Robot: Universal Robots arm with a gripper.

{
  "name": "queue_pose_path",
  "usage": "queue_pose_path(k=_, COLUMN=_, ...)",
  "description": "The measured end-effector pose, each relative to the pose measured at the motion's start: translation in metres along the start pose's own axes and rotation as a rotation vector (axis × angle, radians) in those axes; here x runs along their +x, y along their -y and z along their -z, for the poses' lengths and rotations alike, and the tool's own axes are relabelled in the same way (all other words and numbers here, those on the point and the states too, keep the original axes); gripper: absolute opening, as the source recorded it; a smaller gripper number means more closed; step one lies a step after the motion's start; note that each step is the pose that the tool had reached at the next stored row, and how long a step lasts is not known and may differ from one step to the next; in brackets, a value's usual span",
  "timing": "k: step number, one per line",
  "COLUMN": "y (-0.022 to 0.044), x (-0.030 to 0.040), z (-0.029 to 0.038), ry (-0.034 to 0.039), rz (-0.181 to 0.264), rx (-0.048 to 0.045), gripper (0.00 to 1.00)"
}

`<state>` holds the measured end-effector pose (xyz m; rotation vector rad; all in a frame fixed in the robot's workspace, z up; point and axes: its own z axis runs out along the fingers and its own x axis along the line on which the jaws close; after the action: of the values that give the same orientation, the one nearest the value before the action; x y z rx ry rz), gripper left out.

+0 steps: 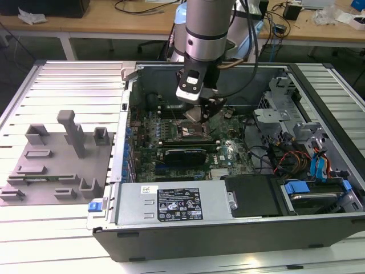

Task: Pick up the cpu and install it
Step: 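Place the cpu into insertion slot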

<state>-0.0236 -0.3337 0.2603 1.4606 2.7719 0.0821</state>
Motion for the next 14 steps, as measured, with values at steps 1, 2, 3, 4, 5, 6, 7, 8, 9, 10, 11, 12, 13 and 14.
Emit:
queue_pose_path(k=1, y=0.0, x=0.0, z=0.0, ry=0.001, rz=-0.019, rx=-0.0003, gripper=0.55)
queue_pose_path(k=2, y=0.0, x=0.0, z=0.0, ry=0.0018, rz=-0.036, rx=-0.0006, gripper=0.55)
queue_pose_path(k=3, y=0.0, x=0.0, z=0.0, ry=0.0026, rz=-0.052, rx=-0.0009, gripper=0.55)
queue_pose_path(k=4, y=0.0, x=0.0, z=-0.0001, ry=0.0036, rz=-0.073, rx=-0.0014, gripper=0.55)
queue_pose_path(k=5, y=0.0, x=0.0, z=-0.0001, ry=0.0046, rz=-0.092, rx=-0.0017, gripper=0.55)
queue_pose_path(k=6, y=0.0, x=0.0, z=-0.0002, ry=0.0062, rz=-0.124, rx=-0.0023, gripper=0.55)
queue_pose_path(k=7, y=0.0, x=0.0, z=-0.0002, ry=0.0074, rz=-0.149, rx=-0.0027, gripper=0.55)
queue_pose_path(k=8, y=0.0, x=0.0, z=-0.0003, ry=0.0094, rz=-0.188, rx=-0.0034, gripper=0.55)
queue_pose_path(k=9, y=0.0, x=0.0, z=-0.0003, ry=0.0108, rz=-0.215, rx=-0.0039, gripper=0.55)
queue_pose_path(k=10, y=0.0, x=0.0, z=-0.0003, ry=0.0118, rz=-0.237, rx=-0.0043, gripper=0.55)
queue_pose_path(k=11, y=0.0, x=0.0, z=-0.0004, ry=0.0127, rz=-0.253, rx=-0.0045, gripper=0.55)
queue_pose_path(k=12, y=0.0, x=0.0, z=-0.0005, ry=0.0138, rz=-0.278, rx=-0.005, gripper=0.55)
queue_pose_path(k=13, y=0.0, x=0.0, z=-0.0006, ry=0.0146, rz=-0.293, rx=-0.0053, gripper=0.55)
queue_pose_path(k=14, y=0.0, x=0.0, z=-0.0006, ry=0.0155, rz=-0.311, rx=-0.0055, gripper=0.55)
